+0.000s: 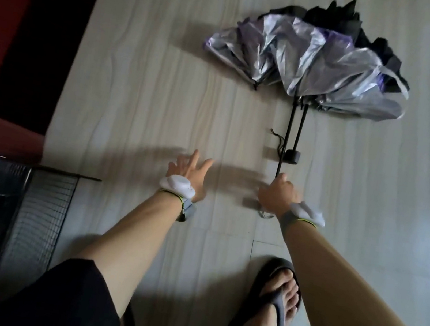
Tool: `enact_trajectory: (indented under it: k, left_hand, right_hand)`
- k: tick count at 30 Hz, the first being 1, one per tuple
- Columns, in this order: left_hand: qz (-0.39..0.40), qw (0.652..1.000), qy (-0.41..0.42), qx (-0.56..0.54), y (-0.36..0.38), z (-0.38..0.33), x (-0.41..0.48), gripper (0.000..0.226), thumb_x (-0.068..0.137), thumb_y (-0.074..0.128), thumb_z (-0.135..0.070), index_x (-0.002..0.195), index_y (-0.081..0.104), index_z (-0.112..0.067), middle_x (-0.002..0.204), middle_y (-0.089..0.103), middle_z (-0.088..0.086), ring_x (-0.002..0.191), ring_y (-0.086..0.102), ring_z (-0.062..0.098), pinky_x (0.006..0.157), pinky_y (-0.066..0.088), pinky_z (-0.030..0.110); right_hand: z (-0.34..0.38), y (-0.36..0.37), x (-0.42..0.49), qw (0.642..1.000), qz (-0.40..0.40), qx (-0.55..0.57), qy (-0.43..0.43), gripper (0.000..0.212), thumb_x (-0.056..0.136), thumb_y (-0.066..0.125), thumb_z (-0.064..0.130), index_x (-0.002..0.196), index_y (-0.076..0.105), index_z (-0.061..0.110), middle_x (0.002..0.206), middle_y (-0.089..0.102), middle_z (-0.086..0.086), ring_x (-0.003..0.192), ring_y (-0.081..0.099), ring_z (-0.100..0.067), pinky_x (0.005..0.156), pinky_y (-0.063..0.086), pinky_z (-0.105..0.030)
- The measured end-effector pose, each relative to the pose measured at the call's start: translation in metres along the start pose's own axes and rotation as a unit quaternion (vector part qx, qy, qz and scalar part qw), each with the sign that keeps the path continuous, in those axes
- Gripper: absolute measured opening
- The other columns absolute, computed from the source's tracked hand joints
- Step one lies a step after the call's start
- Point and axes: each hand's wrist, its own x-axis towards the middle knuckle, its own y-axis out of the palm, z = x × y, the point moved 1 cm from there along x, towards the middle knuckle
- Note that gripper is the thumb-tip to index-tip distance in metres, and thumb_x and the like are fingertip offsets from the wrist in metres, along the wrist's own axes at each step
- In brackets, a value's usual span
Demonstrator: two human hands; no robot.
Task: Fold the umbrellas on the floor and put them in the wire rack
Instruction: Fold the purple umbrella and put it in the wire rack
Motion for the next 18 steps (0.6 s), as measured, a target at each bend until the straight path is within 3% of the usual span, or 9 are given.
enact_trajectory:
  k: [5, 8, 10, 13, 15, 18]
  left_hand:
    - [0.006, 0.998, 0.015, 0.053, 0.039, 0.017, 0.021, 0.117, 0.075, 0.077, -0.051, 0.157, -0.006, -0.042, 0.165, -0.021, 0.001, 0.152, 0.002, 0.045, 0.120, 0.021, 0.057]
    - [0.057, 0.998, 0.009, 0.018, 0.033, 0.020, 0.021, 0.106, 0.086, 0.072, -0.040, 0.157, -0.006, -0.045, 0.166, -0.024, -0.007, 0.152, -0.009, 0.046, 0.122, 0.016, 0.056]
    - [0.085, 0.996, -0.002, -0.021, 0.014, 0.018, 0.025, 0.091, 0.090, 0.065, -0.025, 0.159, 0.008, -0.041, 0.168, -0.013, -0.006, 0.153, 0.001, 0.040, 0.121, 0.023, 0.052]
    - [0.109, 0.992, -0.019, -0.052, -0.017, 0.012, 0.021, 0.052, 0.090, 0.060, -0.025, 0.141, 0.050, -0.021, 0.155, 0.040, 0.010, 0.137, 0.045, 0.034, 0.110, 0.041, 0.040]
    - [0.092, 0.994, -0.040, -0.039, -0.041, 0.006, 0.011, 0.048, 0.089, 0.058, -0.028, 0.136, 0.050, -0.017, 0.140, 0.051, 0.012, 0.126, 0.054, 0.034, 0.103, 0.046, 0.040]
    - [0.007, 0.997, -0.040, -0.061, -0.094, -0.004, -0.023, 0.064, 0.093, 0.060, -0.033, 0.148, 0.035, -0.013, 0.145, 0.043, 0.016, 0.130, 0.049, 0.038, 0.102, 0.044, 0.040]
  right_hand:
    - [0.002, 0.004, 0.016, 1.000, 0.003, 0.019, 0.003, 0.028, 0.095, 0.044, 0.019, 0.121, 0.035, 0.013, 0.120, 0.063, -0.018, 0.107, 0.061, -0.040, 0.094, 0.051, -0.054]
    - [0.004, 0.004, 0.016, 0.994, 0.017, 0.110, 0.017, 0.022, 0.103, 0.038, 0.023, 0.118, 0.040, 0.007, 0.120, 0.061, -0.024, 0.106, 0.060, -0.042, 0.083, 0.045, -0.043]
    - [0.007, -0.001, 0.007, 0.981, -0.012, 0.194, 0.015, 0.028, 0.106, 0.032, 0.030, 0.110, 0.046, 0.006, 0.112, 0.062, -0.025, 0.086, 0.057, -0.038, 0.076, 0.040, -0.040]
    - [0.012, -0.010, -0.015, 0.963, -0.080, 0.256, -0.001, 0.046, 0.107, 0.025, 0.042, 0.096, 0.054, 0.008, 0.097, 0.065, -0.020, 0.075, 0.055, -0.034, 0.072, 0.043, -0.039]
    - [0.013, -0.019, -0.035, 0.963, -0.104, 0.248, -0.007, 0.051, 0.107, 0.022, 0.043, 0.093, 0.056, 0.009, 0.094, 0.066, -0.021, 0.079, 0.059, -0.036, 0.070, 0.045, -0.038]
    - [0.005, -0.039, -0.075, 0.955, -0.144, 0.256, -0.031, 0.047, 0.108, 0.023, 0.042, 0.093, 0.056, 0.011, 0.095, 0.067, -0.024, 0.078, 0.057, -0.038, 0.068, 0.042, -0.038]
